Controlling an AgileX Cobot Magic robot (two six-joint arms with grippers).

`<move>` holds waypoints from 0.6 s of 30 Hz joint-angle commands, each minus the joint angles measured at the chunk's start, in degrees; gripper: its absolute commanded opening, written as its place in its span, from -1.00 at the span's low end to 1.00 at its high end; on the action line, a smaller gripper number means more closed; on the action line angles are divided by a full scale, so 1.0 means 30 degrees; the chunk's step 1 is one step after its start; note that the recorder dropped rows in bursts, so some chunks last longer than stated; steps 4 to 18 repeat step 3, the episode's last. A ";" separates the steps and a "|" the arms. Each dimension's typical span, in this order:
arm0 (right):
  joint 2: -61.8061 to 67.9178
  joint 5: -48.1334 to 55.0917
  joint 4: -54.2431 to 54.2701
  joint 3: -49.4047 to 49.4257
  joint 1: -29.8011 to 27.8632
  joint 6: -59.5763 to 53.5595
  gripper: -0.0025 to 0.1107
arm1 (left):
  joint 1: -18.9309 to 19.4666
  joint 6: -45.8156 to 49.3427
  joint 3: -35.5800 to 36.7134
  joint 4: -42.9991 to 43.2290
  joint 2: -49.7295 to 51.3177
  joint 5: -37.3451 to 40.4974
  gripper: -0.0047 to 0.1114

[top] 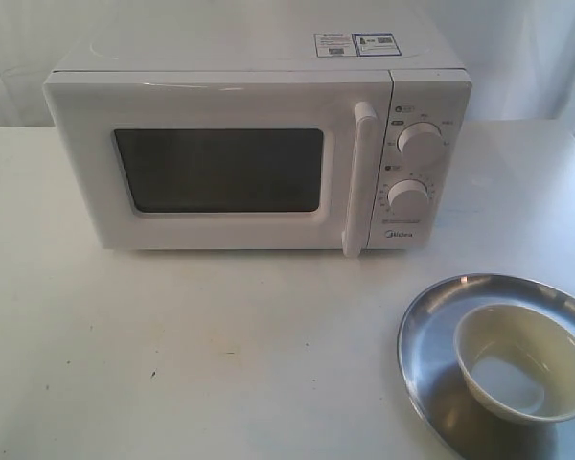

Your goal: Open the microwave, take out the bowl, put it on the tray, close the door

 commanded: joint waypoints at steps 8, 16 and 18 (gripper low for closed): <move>-0.0127 0.0090 -0.0015 0.0084 -0.0100 -0.0241 -0.96 | -0.0016 -0.0125 -0.0020 -0.0060 -0.0040 0.0013 -0.92; -0.0127 0.0090 -0.0015 0.0084 -0.0100 -0.0241 -0.96 | -0.0016 -0.0125 -0.0020 -0.0060 -0.0040 0.0013 -0.92; -0.0127 0.0090 -0.0015 0.0084 -0.0100 -0.0241 -0.96 | -0.0016 -0.0125 -0.0020 -0.0060 -0.0040 0.0013 -0.92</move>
